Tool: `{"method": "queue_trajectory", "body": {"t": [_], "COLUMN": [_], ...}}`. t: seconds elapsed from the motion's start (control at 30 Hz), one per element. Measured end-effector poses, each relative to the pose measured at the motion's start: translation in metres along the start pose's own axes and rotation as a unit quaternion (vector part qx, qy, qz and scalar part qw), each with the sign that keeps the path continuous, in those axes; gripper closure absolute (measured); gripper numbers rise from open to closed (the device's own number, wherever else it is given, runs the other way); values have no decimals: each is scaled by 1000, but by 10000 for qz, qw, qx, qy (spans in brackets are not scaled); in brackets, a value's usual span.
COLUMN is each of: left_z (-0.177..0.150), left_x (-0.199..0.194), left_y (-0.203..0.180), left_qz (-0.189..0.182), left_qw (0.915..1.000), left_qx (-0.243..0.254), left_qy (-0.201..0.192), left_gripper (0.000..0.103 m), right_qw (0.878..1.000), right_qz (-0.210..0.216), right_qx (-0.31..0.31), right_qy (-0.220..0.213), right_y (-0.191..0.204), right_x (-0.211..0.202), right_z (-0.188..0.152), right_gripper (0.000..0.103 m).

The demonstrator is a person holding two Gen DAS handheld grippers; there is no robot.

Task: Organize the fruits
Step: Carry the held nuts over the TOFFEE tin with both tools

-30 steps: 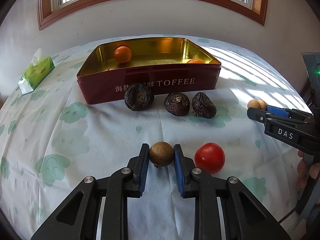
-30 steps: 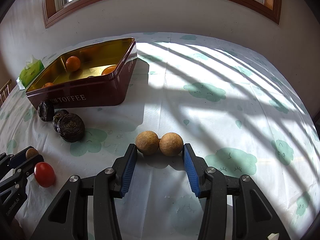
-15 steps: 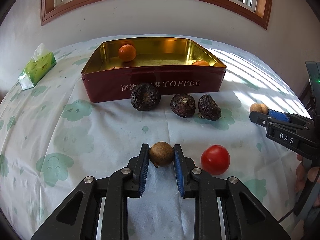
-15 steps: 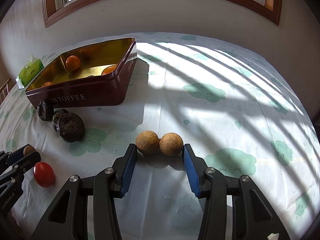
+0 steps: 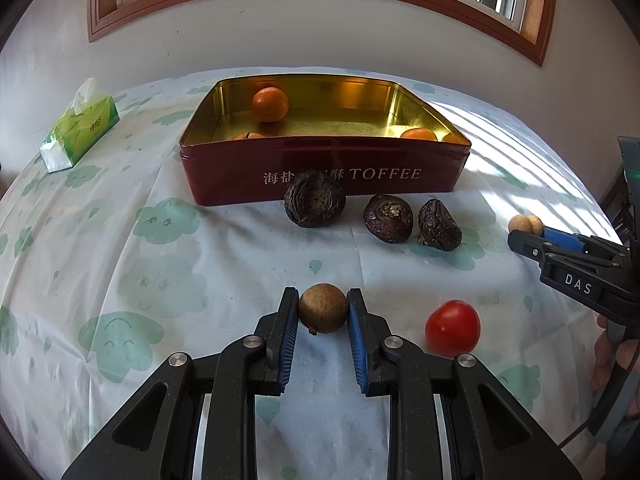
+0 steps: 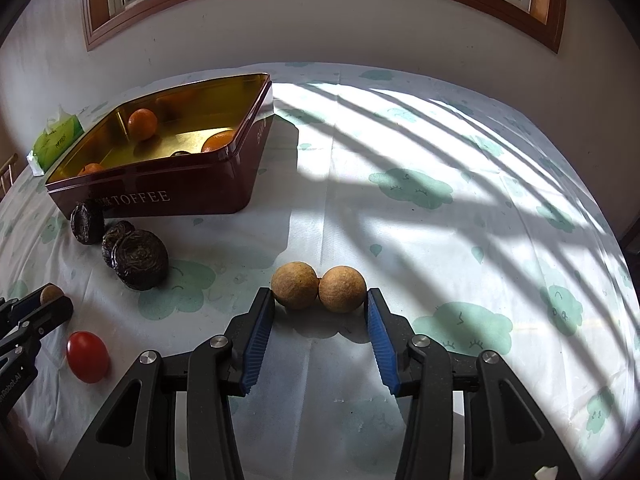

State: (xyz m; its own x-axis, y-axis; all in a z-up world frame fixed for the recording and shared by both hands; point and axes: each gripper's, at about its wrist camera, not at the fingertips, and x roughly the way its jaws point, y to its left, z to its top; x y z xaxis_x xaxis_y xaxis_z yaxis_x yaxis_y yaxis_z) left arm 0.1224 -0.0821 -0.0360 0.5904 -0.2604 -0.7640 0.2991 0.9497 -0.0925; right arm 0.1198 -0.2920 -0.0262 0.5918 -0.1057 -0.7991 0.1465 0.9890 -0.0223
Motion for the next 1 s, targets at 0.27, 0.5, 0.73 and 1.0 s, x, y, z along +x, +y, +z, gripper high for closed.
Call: {"method": "queue_trajectory", "body": {"t": [0.27,0.5,0.73,1.0], "left_z": [6,19,34,66], "left_x": [-5,-11,-17,-21], "left_y": [6,12,20,31], "left_qz": [15,13,48,190], "left_qw": [9999,9996,9990,9973], "left_qx": [28,30,7,-23], "left_qy": [-104,-288,-442,-704], "left_gripper": [78,78,78,78], "right_qw": [9999,9992,9978,9957], "right_qz": [-5,197,414,554], "right_qx": [-123,-196,-282,-480], "right_qy": [-54,-272,-427,-563], "right_y": [8,19,33,52], "right_x": [-9,-24,-31,-29], "right_z": [5,16,33,55], "right_gripper": [60,60,60,60]}}
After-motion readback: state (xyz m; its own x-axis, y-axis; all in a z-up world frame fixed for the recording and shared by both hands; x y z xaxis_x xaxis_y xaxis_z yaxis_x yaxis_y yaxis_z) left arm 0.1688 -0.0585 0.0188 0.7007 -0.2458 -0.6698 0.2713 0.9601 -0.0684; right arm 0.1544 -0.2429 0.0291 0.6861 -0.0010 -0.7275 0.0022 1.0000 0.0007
